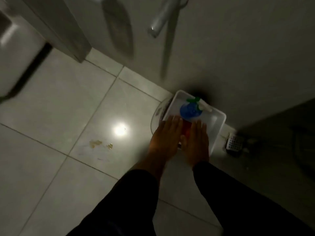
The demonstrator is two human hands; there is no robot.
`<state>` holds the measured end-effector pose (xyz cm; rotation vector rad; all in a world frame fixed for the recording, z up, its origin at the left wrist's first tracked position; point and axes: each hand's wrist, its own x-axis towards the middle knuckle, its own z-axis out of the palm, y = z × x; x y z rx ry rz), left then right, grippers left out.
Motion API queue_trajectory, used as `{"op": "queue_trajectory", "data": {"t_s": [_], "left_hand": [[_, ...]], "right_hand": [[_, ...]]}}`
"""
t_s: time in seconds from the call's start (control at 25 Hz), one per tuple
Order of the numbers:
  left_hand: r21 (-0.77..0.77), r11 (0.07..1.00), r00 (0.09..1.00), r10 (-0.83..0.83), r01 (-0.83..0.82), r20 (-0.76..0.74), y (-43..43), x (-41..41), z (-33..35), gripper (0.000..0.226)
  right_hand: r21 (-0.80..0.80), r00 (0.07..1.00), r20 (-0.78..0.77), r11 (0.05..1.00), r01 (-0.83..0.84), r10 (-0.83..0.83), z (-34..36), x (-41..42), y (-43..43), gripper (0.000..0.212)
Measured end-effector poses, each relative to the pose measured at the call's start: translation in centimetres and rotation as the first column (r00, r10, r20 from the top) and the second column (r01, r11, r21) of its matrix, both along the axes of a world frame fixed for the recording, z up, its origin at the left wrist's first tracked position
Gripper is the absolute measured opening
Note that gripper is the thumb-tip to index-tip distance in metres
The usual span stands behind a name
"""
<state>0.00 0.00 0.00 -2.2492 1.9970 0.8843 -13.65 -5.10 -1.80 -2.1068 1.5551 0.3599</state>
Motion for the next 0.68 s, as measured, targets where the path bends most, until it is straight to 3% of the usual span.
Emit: {"op": "queue_trajectory", "data": {"t_s": [0.16,0.24,0.32,0.4,0.48,0.6,0.68], "left_hand": [[0.104,0.981,0.986,0.165,-0.163,-0.008,-4.0,-2.3,-6.8,0.069],[0.215,0.94,0.964,0.264,-0.263,0.025,-5.7,-3.5,-9.6,0.057],[0.291,0.877,0.92,0.39,-0.381,0.031,-6.8,-3.9,-11.4,0.061],[0.331,0.811,0.862,0.507,-0.482,0.014,-7.7,-4.5,-13.2,0.066],[0.313,0.781,0.83,0.556,-0.541,0.045,-8.6,-5.2,-14.2,0.059],[0.346,0.718,0.746,0.662,-0.604,-0.072,-9.5,-5.1,-14.5,0.047],[0.349,0.716,0.697,0.688,-0.605,-0.203,-9.4,-5.0,-13.3,0.044]], "right_hand": [[0.228,0.969,-0.057,0.942,0.247,-0.24,-6.5,-0.7,-3.2,0.09],[0.276,0.916,-0.103,0.873,0.401,-0.388,-8.9,-0.5,-4.1,0.099],[0.35,0.839,-0.093,0.771,0.532,-0.537,-10.7,0.0,-5.2,0.102],[0.411,0.714,-0.034,0.642,0.648,-0.699,-12.5,0.3,-6.1,0.091],[0.468,0.529,0.017,0.474,0.746,-0.849,-13.9,0.1,-6.4,0.07],[0.55,0.48,0.052,0.426,0.718,-0.876,-13.4,-0.3,-6.8,0.046],[0.572,0.475,0.117,0.45,0.686,-0.872,-11.4,-0.6,-6.9,0.039]]}}
